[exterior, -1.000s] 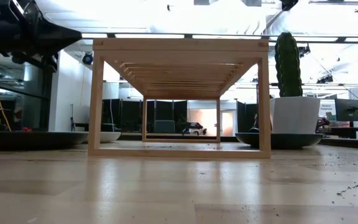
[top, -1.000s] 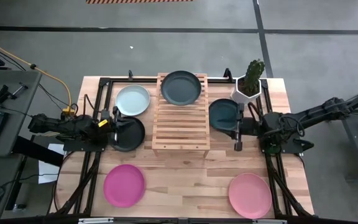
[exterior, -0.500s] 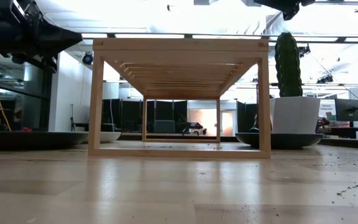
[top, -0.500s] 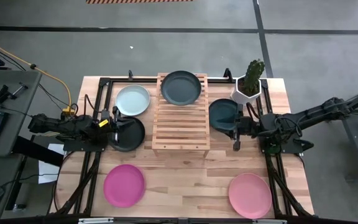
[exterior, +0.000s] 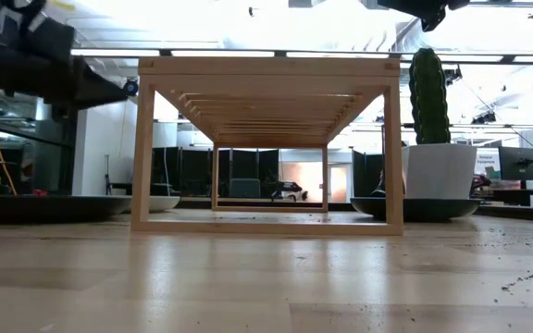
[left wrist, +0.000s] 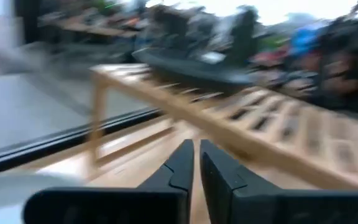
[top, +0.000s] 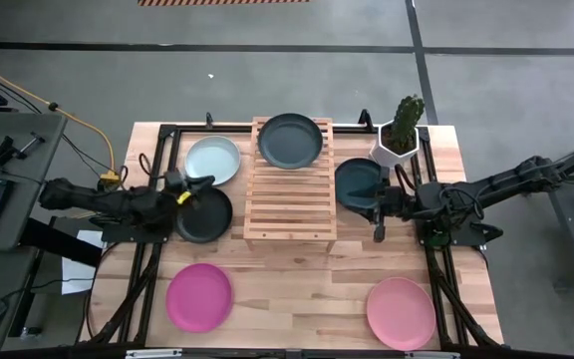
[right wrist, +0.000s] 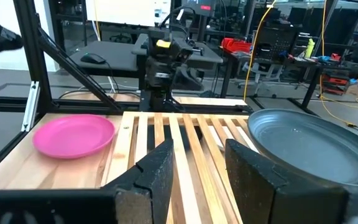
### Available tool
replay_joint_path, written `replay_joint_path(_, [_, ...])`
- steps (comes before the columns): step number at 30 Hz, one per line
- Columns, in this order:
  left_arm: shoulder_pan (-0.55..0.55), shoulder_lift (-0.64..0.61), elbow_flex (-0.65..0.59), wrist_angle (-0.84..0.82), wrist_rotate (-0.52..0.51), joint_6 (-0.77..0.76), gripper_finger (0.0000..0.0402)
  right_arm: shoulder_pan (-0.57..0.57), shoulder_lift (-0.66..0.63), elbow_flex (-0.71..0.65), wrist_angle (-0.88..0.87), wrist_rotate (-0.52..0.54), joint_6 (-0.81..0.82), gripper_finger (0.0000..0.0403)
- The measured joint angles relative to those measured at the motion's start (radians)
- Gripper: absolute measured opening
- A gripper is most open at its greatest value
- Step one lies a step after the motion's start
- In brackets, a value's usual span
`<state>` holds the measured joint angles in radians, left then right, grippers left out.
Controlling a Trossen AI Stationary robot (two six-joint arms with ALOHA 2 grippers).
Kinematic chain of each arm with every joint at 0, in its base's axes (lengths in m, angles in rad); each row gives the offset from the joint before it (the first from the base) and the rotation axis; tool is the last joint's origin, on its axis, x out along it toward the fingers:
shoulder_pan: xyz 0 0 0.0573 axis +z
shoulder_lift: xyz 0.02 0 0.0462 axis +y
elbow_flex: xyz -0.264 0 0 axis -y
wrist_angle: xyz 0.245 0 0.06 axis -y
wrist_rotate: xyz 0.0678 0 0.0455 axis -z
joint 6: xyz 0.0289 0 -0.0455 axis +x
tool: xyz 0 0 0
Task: Place and stack plates onto a shelf
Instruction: Put the white plate on the shelf
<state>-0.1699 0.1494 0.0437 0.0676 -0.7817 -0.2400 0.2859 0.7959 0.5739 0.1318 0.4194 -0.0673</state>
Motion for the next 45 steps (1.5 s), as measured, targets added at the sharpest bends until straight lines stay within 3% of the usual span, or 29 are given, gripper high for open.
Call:
replay_joint_path(3, [0.0,0.076,0.073,-0.162,-0.105,-0.11,0.0054,0.0,0.01,0.0,0.001,0.0,0.0,0.0136])
replay_joint_path(6, [0.01,0.17,0.147,-0.323,-0.139,-0.235,0.0086,0.0,0.028,0.001,-0.001,0.0,-0.001,0.0136])
replay_joint_path(9, [0.05,0.271,0.185,-0.439,-0.11,-0.357,0.0113,0.0,0.046,0.001,0.0,0.0,0.0,0.0136])
replay_joint_path(14, [0.178,0.439,0.188,-0.468,0.032,-0.452,0.0132,0.0,0.07,0.001,0.008,0.0,0.0,0.0136])
replay_joint_path(21, [0.36,0.568,0.188,-0.44,0.13,-0.483,0.0134,0.0,0.074,0.001,0.01,0.001,-0.001,0.0136])
replay_joint_path(26, [0.436,0.635,0.188,-0.334,0.206,-0.411,0.0134,0.0,0.074,0.001,0.01,0.001,-0.002,0.0136])
replay_joint_path(38, [0.48,0.893,0.189,-0.066,0.279,-0.318,0.0134,0.0,0.074,0.001,0.01,0.001,0.0,0.0136])
replay_joint_path(45, [0.486,0.966,0.189,-0.005,0.312,-0.278,0.0133,0.0,0.074,0.001,0.009,0.001,0.0,0.0136])
